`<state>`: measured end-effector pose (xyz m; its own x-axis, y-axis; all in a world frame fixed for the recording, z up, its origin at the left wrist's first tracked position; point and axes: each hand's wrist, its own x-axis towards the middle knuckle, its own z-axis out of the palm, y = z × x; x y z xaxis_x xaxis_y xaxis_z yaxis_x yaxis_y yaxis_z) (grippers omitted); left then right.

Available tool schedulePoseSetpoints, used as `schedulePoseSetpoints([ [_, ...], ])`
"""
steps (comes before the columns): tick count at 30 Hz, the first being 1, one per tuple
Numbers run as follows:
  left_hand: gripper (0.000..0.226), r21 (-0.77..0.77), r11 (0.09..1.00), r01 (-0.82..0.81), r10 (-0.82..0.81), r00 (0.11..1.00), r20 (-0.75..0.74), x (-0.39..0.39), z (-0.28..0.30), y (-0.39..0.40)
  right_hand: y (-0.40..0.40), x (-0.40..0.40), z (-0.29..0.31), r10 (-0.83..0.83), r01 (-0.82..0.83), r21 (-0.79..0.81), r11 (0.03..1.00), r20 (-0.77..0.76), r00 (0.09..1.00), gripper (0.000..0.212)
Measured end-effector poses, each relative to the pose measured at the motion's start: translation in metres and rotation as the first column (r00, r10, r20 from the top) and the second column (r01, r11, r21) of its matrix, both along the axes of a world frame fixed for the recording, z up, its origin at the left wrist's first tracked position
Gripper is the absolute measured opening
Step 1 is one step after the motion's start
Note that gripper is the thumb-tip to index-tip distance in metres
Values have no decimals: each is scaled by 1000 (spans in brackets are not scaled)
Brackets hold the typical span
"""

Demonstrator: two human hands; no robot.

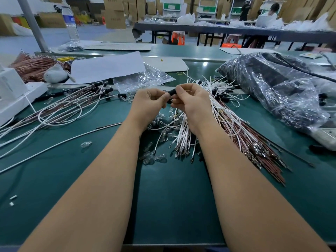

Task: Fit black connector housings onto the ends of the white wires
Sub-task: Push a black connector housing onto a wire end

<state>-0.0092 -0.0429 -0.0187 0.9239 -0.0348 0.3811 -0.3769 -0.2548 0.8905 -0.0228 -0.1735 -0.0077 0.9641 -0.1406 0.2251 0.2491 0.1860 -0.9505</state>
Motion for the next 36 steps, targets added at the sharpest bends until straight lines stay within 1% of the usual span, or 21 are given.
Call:
schedulePoseSetpoints([
  [1, 14, -3, 1000, -2, 2, 1000, 0, 0, 0, 0, 0, 0, -1, -32, 33, -53, 998, 21, 999, 7],
  [3, 12, -15, 1000, -6, 6, 1000, -5, 1, 1, -1, 1, 0, -2, -82, 86, -88, 992, 49, 995, 11],
  [8, 13, 2, 1000, -20, 20, 1000, 12, -1, 3, -2, -1, 0, -1, -168, 170, -14, 985, 100, 981, 13],
  [12, 17, 184, 980, -74, 52, 992, 117, -2, 4, 9, -8, 2, 3, -262, 257, 70, 964, 77, 962, 10],
  [14, 17, 294, 944, -151, 100, 978, 181, 0, 6, 18, -9, 1, 3, -290, 290, 20, 957, 62, 955, 8],
  [16, 18, 364, 889, -278, 177, 942, 286, 0, 10, 27, -8, 1, 3, -305, 311, -99, 945, 77, 949, 9],
  [18, 21, 366, 805, -467, 300, 853, 427, 1, 15, 37, -7, 1, 2, -314, 335, -248, 909, 122, 942, 11],
  [20, 24, 280, 684, -674, 474, 702, 532, 1, 19, 49, -6, 2, 1, -325, 364, -369, 855, 167, 931, 14],
  [21, 25, 223, 608, -762, 567, 614, 549, 2, 21, 55, -7, 2, 1, -340, 387, -407, 828, 185, 922, 15],
  [23, 25, 168, 432, -886, 740, 455, 495, 3, 21, 67, -9, 3, 0, -394, 444, -466, 765, 206, 896, 19],
  [24, 27, 184, 355, -917, 805, 400, 438, 4, 20, 71, -11, 3, 1, -433, 478, -502, 721, 213, 876, 20],
  [25, 35, 217, 308, -926, 851, 370, 372, 4, 19, 74, -13, 3, 1, -472, 510, -544, 666, 222, 853, 22],
  [26, 48, 252, 294, -922, 878, 365, 311, 4, 18, 76, -15, 3, 2, -505, 536, -594, 601, 237, 830, 24],
  [28, 71, 288, 340, -895, 879, 412, 240, 4, 18, 74, -19, 2, 2, -523, 523, -718, 460, 258, 813, 25],
  [29, 75, 306, 381, -872, 859, 457, 232, 4, 18, 71, -20, 2, 1, -514, 472, -799, 374, 245, 822, 25],
  [30, 74, 334, 426, -841, 827, 512, 233, 5, 18, 67, -21, 2, 1, -503, 393, -879, 271, 219, 836, 25],
  [31, 69, 374, 469, -800, 784, 573, 241, 6, 18, 61, -20, 1, 1, -494, 301, -940, 163, 187, 849, 25],
  [32, 61, 422, 512, -748, 730, 638, 245, 7, 17, 55, -20, 0, 1, -488, 224, -971, 78, 159, 858, 25],
  [33, 52, 466, 556, -688, 670, 703, 238, 8, 16, 48, -19, -1, 2, -485, 177, -984, 34, 139, 863, 23],
  [35, 38, 531, 636, -560, 539, 815, 215, 8, 14, 31, -16, -3, 4, -483, 148, -989, 11, 125, 867, 11],
  [36, 33, 561, 663, -496, 466, 859, 209, 7, 12, 23, -16, -3, 5, -477, 146, -989, -3, 130, 869, 10],
])
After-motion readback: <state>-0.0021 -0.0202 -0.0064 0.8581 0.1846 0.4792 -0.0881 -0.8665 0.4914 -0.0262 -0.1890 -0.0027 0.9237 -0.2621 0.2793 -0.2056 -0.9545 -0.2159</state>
